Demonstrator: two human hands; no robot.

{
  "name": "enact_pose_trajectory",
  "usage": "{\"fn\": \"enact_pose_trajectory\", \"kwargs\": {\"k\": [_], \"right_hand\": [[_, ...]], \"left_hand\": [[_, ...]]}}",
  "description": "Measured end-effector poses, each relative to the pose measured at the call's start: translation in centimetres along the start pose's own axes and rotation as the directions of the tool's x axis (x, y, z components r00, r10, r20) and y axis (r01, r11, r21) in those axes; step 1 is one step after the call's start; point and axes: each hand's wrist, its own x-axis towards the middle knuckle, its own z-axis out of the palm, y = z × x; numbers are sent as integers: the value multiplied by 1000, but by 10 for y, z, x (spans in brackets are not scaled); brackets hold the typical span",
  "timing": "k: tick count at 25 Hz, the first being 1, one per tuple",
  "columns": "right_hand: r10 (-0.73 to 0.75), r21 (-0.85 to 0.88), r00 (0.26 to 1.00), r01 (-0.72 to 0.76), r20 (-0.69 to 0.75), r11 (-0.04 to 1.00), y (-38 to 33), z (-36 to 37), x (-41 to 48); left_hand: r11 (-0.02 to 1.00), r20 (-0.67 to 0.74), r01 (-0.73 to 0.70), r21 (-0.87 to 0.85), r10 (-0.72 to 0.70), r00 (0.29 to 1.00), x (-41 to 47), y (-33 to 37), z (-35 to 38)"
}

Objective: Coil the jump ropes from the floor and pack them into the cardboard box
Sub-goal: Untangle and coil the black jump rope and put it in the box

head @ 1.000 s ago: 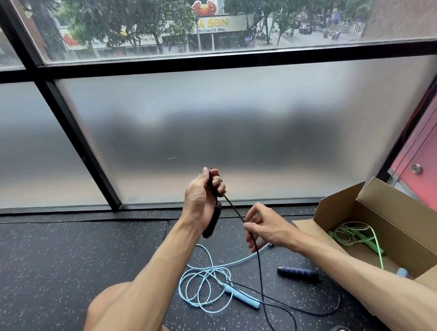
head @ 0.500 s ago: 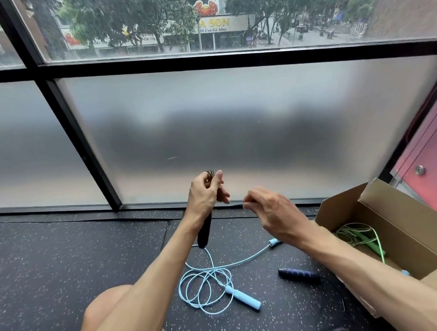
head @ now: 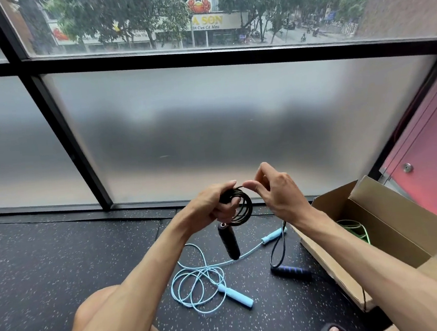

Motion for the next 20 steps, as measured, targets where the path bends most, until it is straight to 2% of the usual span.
{"fn": "enact_pose_trajectory", "kwargs": {"k": [2,4,7,9,11,13,16,18,20], "right_hand": [[110,107,993,-114,42,988,7,4,-1],[214,207,962,-247,172,947,15,11,-5],[306,283,865,-433,398,856,22,20,-12],[296,311,801,-501,521,808,19,26,-17],[270,304,740,-540,617,785,12,32,-22],[258,327,697,-588,669,740,7,36,-28],[179,462,667,-660,723,592,-4,33,-29],[119,545,673,-678,730,493,-11,27,-26],[90,600,684,-688,723,408,-14,18,-21]], "left_hand": [[981,63,-15,-192,27,998,0,5,0],[933,54,-84,-350,110,992,0,9,-3],[834,-73,-232,-500,226,971,2,14,-9],[804,-195,-323,-499,259,946,5,15,-8],[810,-349,-414,-416,279,895,9,13,-8],[834,-503,-490,-253,320,803,12,9,-12],[883,-630,-465,57,394,670,14,4,-18],[892,-601,-384,237,445,664,16,-1,-16],[864,-512,-293,409,483,710,17,-7,-14]]}}
